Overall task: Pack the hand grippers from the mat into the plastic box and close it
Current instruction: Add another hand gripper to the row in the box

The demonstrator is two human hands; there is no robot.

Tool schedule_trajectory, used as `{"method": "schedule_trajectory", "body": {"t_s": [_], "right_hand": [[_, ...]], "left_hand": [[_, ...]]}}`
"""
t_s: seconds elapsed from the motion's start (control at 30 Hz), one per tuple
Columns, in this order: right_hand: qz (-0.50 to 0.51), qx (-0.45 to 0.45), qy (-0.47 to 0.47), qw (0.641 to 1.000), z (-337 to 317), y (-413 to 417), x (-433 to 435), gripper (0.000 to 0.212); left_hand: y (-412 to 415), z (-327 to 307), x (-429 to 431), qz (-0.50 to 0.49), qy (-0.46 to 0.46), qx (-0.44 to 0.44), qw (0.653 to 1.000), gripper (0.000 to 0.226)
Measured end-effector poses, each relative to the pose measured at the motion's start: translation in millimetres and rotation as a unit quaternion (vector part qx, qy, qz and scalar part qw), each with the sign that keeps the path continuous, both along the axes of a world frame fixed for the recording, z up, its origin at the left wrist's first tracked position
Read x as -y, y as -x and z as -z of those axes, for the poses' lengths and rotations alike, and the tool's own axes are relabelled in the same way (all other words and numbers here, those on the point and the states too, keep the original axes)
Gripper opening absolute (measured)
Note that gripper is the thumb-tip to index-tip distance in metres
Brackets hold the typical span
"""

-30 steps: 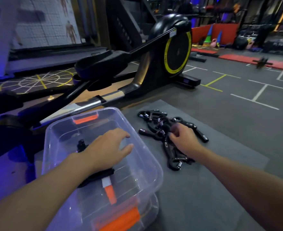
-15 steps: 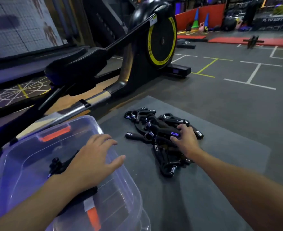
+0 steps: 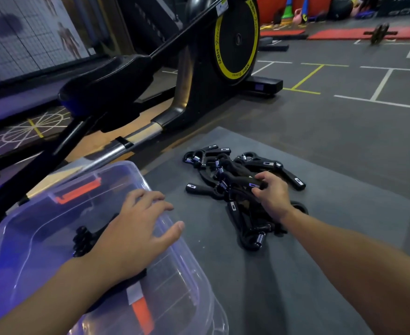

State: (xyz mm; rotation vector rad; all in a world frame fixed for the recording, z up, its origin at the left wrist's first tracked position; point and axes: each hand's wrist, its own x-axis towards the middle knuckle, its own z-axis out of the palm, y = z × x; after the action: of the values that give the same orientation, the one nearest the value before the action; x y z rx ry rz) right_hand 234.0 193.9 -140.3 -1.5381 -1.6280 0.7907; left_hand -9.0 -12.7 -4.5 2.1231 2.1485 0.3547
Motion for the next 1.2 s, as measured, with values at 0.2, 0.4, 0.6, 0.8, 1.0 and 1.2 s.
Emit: {"method": "schedule_trajectory", "body": {"t_s": [0.2, 0.4, 0.6, 0.8, 1.0, 1.2], "right_hand": [[-0.015, 0.017, -0.045, 0.999, -17, 10, 15, 0.027], [0.019, -0.001, -0.058, 0.998, -47, 8, 23, 0.027], [0.001, -0.066, -0.053, 0.996, -105, 22, 42, 0.023], [-0.070, -0.110, -0.090, 0.987, -175, 53, 88, 0.022], [-0.195, -0.166, -0.068, 0.964, -227, 86, 153, 0.025], [-0.248, -0.244, -0.007, 0.938, -252, 102, 204, 0.023]], "left_hand": [[0, -5, 6, 0.010, 0.009, -0.011, 1.000, 0.076], [4, -11, 16, 0.027, 0.020, -0.006, 0.999, 0.061], [10, -25, 23, 0.022, -0.022, 0.024, 0.999, 0.045], [23, -54, 41, 0.015, -0.107, 0.033, 0.994, 0.040], [48, -73, 70, -0.007, -0.157, 0.036, 0.987, 0.045], [70, -87, 102, -0.010, -0.201, -0.009, 0.979, 0.065]]}}
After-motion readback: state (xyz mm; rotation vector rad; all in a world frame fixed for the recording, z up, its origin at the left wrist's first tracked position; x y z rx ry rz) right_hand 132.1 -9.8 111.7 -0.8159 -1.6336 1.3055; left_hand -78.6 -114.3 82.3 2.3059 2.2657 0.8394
